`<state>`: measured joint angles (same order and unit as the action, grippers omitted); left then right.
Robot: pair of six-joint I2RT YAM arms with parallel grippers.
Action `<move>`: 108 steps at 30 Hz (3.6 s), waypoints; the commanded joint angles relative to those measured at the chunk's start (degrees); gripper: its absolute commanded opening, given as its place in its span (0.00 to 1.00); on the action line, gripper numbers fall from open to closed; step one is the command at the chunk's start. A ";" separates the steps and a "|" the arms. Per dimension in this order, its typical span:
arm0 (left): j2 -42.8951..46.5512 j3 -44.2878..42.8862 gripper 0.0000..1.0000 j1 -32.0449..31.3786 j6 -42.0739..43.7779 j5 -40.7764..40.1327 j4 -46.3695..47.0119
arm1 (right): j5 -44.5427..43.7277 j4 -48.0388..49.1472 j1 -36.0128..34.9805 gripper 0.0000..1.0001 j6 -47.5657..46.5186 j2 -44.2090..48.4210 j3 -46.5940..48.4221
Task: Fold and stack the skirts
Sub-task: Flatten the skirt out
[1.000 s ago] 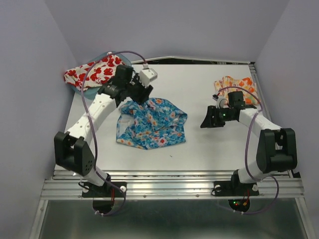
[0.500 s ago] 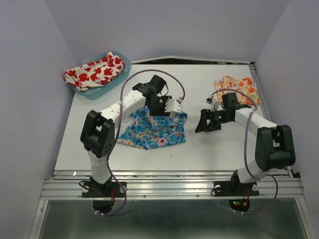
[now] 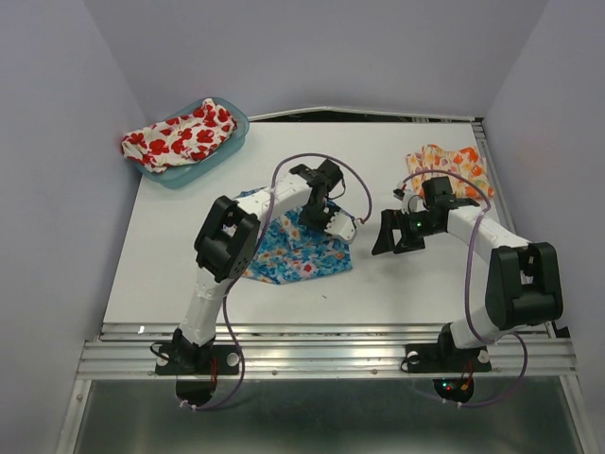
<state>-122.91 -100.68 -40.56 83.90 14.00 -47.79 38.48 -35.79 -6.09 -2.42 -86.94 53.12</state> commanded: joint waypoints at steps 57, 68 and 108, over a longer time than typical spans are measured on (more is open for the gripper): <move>24.56 -24.47 0.00 11.20 -34.58 17.38 -2.84 | -9.56 30.43 -14.04 0.64 -0.23 4.66 -8.12; 38.35 -20.00 0.00 7.08 -43.56 11.31 7.27 | -6.68 30.60 -14.04 1.00 -4.53 11.44 -9.01; 46.71 -7.95 0.00 6.89 -49.18 13.69 12.81 | -0.16 19.27 -10.88 0.75 -31.34 7.48 3.22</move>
<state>-79.83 -109.23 -34.17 35.46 26.20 -39.24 38.94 -17.45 -17.74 -33.93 -80.93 53.21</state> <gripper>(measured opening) 0.084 0.823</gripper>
